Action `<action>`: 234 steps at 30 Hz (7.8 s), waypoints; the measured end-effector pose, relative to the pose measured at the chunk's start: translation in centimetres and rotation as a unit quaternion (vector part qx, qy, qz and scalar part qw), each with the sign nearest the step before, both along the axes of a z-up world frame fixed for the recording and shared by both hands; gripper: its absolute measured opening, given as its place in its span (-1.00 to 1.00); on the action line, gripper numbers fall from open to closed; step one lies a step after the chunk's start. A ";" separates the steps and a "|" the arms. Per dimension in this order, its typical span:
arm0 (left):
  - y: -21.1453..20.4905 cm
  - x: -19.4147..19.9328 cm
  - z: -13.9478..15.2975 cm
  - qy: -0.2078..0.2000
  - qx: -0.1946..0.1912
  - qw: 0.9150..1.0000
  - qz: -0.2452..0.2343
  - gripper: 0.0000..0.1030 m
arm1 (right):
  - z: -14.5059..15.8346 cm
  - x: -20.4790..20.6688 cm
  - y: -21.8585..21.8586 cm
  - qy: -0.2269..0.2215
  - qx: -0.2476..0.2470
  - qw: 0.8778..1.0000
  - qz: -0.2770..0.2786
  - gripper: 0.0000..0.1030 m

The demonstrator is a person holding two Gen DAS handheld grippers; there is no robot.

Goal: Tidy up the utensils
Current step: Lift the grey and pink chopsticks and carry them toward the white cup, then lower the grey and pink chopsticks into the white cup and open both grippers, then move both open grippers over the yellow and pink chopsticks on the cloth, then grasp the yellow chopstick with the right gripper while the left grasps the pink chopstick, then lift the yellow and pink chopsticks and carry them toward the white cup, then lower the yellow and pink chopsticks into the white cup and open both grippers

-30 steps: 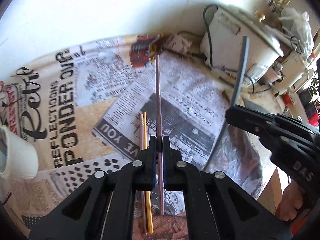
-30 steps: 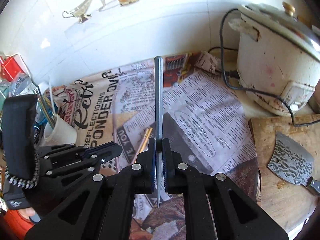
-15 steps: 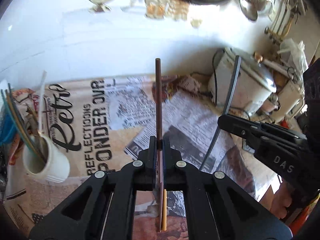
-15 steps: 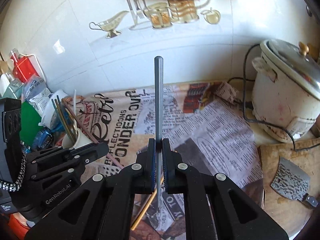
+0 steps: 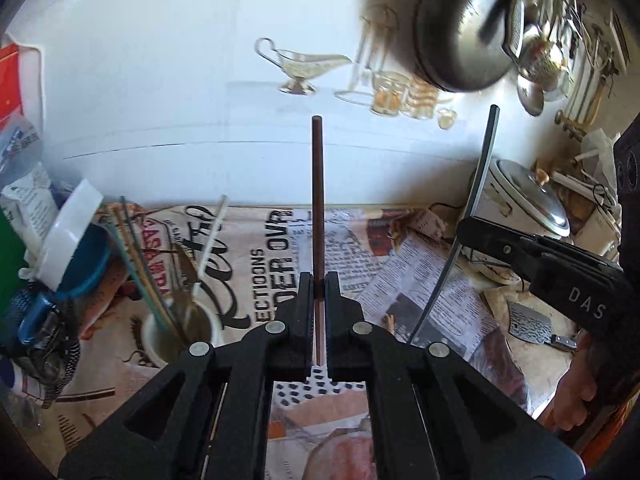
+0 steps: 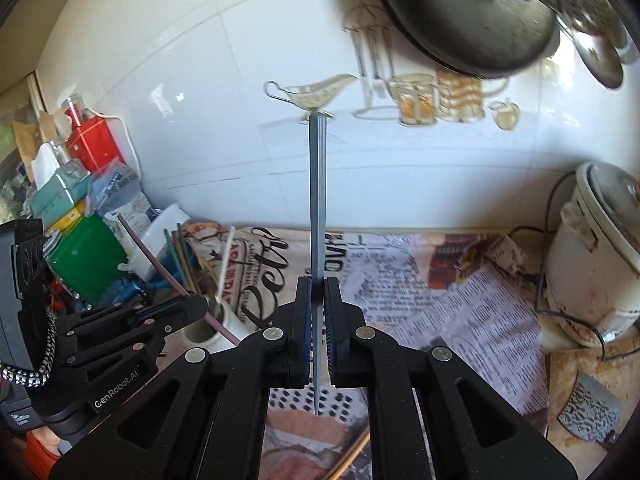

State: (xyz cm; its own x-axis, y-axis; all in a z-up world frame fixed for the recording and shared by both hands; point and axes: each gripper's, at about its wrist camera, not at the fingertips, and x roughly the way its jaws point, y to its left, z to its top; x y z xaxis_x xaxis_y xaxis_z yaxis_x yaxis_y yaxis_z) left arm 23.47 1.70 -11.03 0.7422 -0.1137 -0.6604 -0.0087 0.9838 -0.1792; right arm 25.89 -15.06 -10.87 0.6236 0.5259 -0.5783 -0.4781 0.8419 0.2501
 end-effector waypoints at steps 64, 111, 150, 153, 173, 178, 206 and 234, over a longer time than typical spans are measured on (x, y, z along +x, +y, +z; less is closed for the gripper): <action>13.5 -0.6 -3.8 0.058 -0.001 0.996 0.069 -0.68 | -5.5 1.6 16.0 0.063 -0.087 0.988 0.115 -0.60; -4.3 0.7 -16.8 0.212 0.036 0.977 -0.001 0.02 | -20.9 2.3 -3.1 0.259 -0.135 0.956 -0.026 -0.17; -6.1 2.6 -18.9 0.238 0.032 0.970 -0.033 0.02 | -21.4 7.4 -4.2 0.255 -0.138 0.957 -0.030 -0.90; -7.2 3.0 -19.4 0.248 0.026 0.967 -0.046 0.02 | -21.3 7.4 -4.2 0.261 -0.138 0.955 -0.028 -0.90; -15.3 8.2 -21.5 0.262 0.037 0.959 -0.096 -0.49 | -15.5 4.7 -11.0 0.186 -0.079 0.978 -0.054 -0.90; -17.0 9.6 -21.7 0.273 0.021 0.953 -0.127 -0.55 | -15.7 4.2 -12.6 0.189 -0.063 0.978 -0.061 -0.90; -17.4 7.2 -15.2 0.186 0.101 0.967 -0.140 -0.90 | -12.7 1.7 -13.4 0.158 -0.019 0.985 -0.072 -0.90; -5.1 -0.8 -1.4 0.007 0.049 0.998 -0.028 -0.92 | -3.7 -0.8 -4.3 0.046 -0.016 0.999 -0.006 -0.90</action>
State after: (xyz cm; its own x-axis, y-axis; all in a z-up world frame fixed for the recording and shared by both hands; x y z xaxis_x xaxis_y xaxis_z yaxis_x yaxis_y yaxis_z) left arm 22.70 -3.44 -12.47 0.7265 -0.0895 -0.6813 0.0447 0.9955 -0.0831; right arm 25.13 -19.38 -14.55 0.5732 0.4992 -0.6497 -0.4444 0.8556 0.2654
